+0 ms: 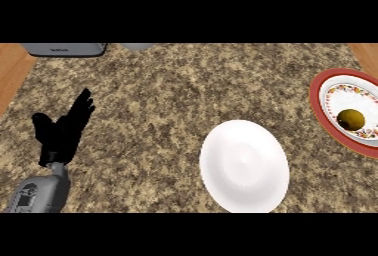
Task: Pick the lemon from the plate and place it in the plate
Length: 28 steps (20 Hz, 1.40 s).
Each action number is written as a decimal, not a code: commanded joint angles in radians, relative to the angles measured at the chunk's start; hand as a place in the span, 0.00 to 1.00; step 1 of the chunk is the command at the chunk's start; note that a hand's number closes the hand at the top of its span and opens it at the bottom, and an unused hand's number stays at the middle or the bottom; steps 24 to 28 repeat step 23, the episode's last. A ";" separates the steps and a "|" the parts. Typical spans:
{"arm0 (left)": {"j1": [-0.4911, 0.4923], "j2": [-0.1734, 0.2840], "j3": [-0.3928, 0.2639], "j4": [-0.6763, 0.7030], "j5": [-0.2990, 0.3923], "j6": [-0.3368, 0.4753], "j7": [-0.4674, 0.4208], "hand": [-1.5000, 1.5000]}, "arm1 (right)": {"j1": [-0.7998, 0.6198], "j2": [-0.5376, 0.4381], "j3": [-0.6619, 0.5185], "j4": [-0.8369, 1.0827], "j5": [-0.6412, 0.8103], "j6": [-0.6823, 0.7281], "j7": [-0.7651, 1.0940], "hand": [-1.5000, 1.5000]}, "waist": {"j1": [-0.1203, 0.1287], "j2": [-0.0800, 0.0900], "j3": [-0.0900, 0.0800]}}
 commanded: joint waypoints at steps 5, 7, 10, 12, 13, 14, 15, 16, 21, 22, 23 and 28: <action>0.034 -0.019 -0.028 -0.097 -0.008 0.009 0.052 0.50 | 0.080 -0.079 -0.012 0.024 -0.030 0.133 -0.134 0.00 | 0.013 0.002 0.003; 0.001 -0.019 -0.020 -0.084 0.002 0.012 0.086 0.50 | 0.080 -0.049 -0.004 0.026 -0.028 0.102 -0.149 0.00 | 0.014 0.004 0.003; 0.014 -0.009 -0.021 -0.049 -0.007 -0.012 0.028 0.50 | 0.064 -0.120 -0.018 0.037 -0.043 0.125 -0.115 0.00 | 0.018 0.007 0.003; -0.024 -0.014 -0.021 -0.025 -0.017 0.004 0.041 0.50 | 0.100 -0.131 -0.015 0.037 -0.042 0.137 -0.150 0.00 | 0.011 0.009 0.004; -0.024 -0.006 -0.001 -0.033 -0.002 0.003 0.045 0.50 | 0.098 -0.097 -0.013 0.041 -0.043 0.092 -0.152 0.00 | 0.014 0.007 0.003; -0.011 -0.015 -0.016 0.013 -0.018 -0.008 -0.017 0.50 | 0.084 -0.143 -0.014 0.043 -0.045 0.130 -0.124 0.00 | 0.014 0.011 0.004; 0.026 -0.018 -0.011 -0.020 -0.013 -0.002 -0.014 0.50 | 0.101 -0.102 -0.005 0.040 -0.039 0.094 -0.150 0.00 | 0.020 0.008 0.004; -0.018 0.005 -0.001 -0.041 0.005 -0.020 0.030 0.50 | 0.100 -0.106 -0.008 0.047 -0.039 0.077 -0.147 0.00 | 0.024 0.010 0.005; 0.000 -0.003 0.006 -0.007 0.001 -0.017 -0.017 0.50 | 0.135 -0.154 0.010 0.057 -0.028 0.107 -0.145 0.00 | 0.017 0.009 0.004; -0.013 0.007 0.015 0.007 0.011 -0.032 -0.019 0.50 | 0.143 -0.130 0.023 0.050 -0.014 0.078 -0.163 0.00 | 0.023 0.014 0.006; -0.022 0.002 0.007 0.001 0.002 -0.021 0.002 0.50 | 0.148 -0.136 0.019 0.052 -0.019 0.084 -0.170 0.00 | 0.021 0.013 0.007; -0.022 0.002 0.007 0.001 0.002 -0.021 0.002 0.50 | 0.148 -0.136 0.019 0.052 -0.019 0.084 -0.170 0.00 | 0.021 0.013 0.007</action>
